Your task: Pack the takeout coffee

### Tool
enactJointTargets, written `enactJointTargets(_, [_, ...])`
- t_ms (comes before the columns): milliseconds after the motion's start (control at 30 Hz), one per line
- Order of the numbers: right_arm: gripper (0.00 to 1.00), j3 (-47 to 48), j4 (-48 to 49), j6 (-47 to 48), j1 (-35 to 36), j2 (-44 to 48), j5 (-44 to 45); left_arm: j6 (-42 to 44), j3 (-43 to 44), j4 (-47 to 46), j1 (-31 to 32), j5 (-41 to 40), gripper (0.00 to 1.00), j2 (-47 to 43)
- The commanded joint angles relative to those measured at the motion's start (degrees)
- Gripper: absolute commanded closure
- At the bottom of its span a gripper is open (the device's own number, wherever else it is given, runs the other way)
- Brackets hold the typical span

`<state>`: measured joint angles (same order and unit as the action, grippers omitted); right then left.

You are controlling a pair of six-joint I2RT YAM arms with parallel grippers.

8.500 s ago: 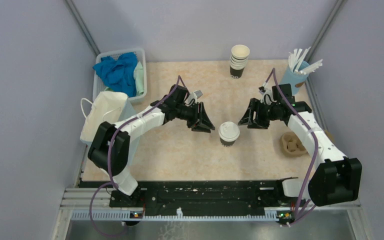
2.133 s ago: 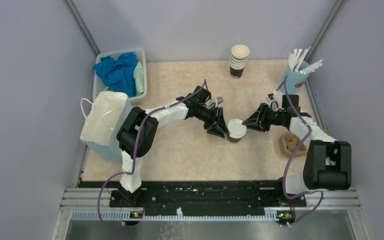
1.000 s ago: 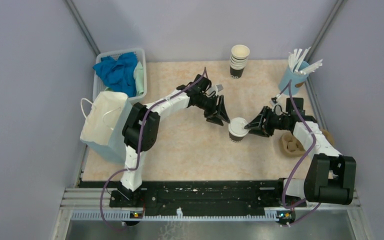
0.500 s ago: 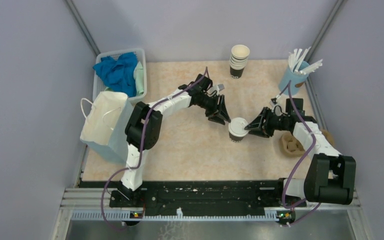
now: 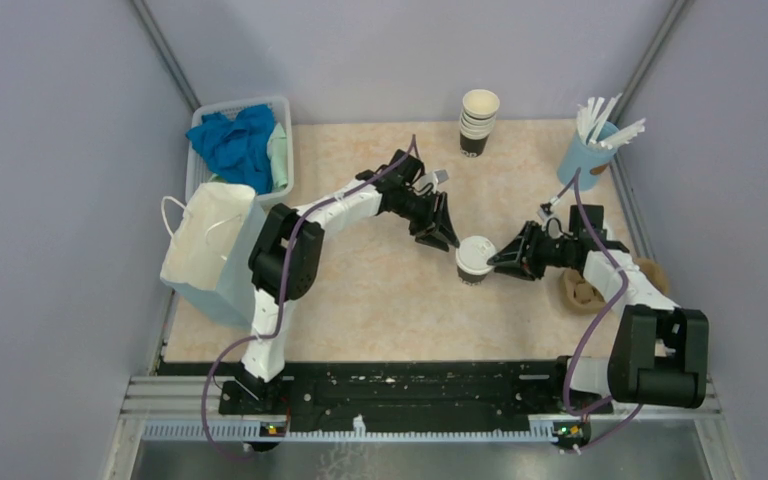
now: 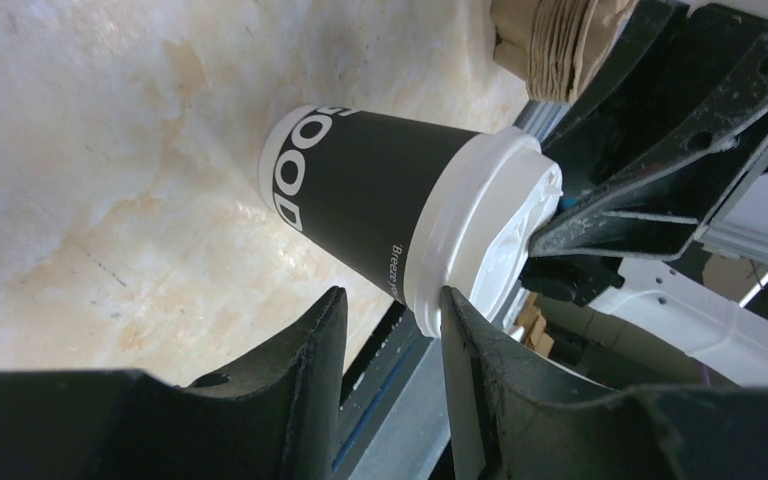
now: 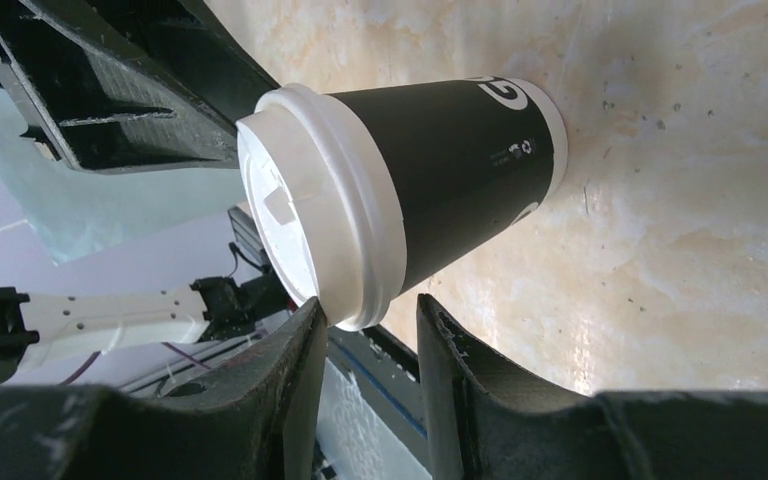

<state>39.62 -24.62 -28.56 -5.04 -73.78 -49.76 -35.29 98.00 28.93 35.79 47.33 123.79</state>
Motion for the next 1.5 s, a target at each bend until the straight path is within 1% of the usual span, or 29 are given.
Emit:
enactJointTargets(0, [0.63, -2.33, 3.12, 0.41, -0.41, -1.88, 2.95, 4.41, -5.28, 4.93, 0.73, -8.23, 0.55, 0.16])
enactJointTargets(200, [0.62, -3.84, 4.97, 0.85, -0.41, -3.89, 4.15, 4.99, -9.17, 4.87, 1.04, -10.37, 0.56, 0.65])
enactJointTargets(300, [0.61, -3.18, 4.49, 1.01, -0.41, -4.12, 3.96, 5.12, -10.33, 3.93, 1.08, -9.78, 0.56, -0.03])
enactJointTargets(467, [0.51, 0.3, 2.56, 0.07, -0.87, -1.99, 0.05, 4.84, -6.29, 5.35, 1.04, -8.45, 0.54, -0.48])
enactJointTargets(567, [0.48, 0.36, 3.28, -1.15, -4.7, -0.18, -3.98, 4.79, -4.58, 6.12, 1.04, -8.31, 0.53, -0.35])
enactJointTargets(667, [0.48, 0.65, 1.77, 0.3, -5.77, 0.28, -4.9, 4.65, -4.39, 6.23, 0.98, -7.67, 0.53, -0.19])
enactJointTargets(800, [0.48, -1.76, 4.52, -0.9, -5.77, 0.68, -5.27, 4.48, -4.25, 6.18, 1.02, -7.3, 0.53, -0.05])
enactJointTargets(933, [0.54, -1.97, 4.73, 0.05, -5.37, -1.04, -5.35, 4.19, -3.79, 5.99, 1.04, -6.78, 0.53, 0.09])
enactJointTargets(1033, [0.55, -1.89, 5.31, 0.04, -4.81, -1.7, -5.41, 3.9, -3.28, 5.95, 1.11, -6.43, 0.53, 0.17])
enactJointTargets(1133, [0.51, -2.4, 5.29, -0.01, -4.76, -1.77, -4.59, 3.52, -2.85, 5.71, 1.04, -6.03, 0.51, 0.09])
enactJointTargets(1200, [0.51, -2.13, 4.1, 0.96, -4.67, -1.71, -3.78, 3.39, -2.65, 5.68, 1.02, -6.22, 0.51, 0.08])
enactJointTargets(1333, [0.47, 2.63, -4.23, 5.96, -3.37, -1.11, 1.39, 3.43, -3.25, 5.88, 0.32, -6.93, 0.48, -0.92])
enactJointTargets(1467, [0.41, 7.04, -12.3, 9.79, -1.0, -0.04, 9.49, 4.11, -4.87, 6.73, -1.03, -6.99, 0.47, -2.81])
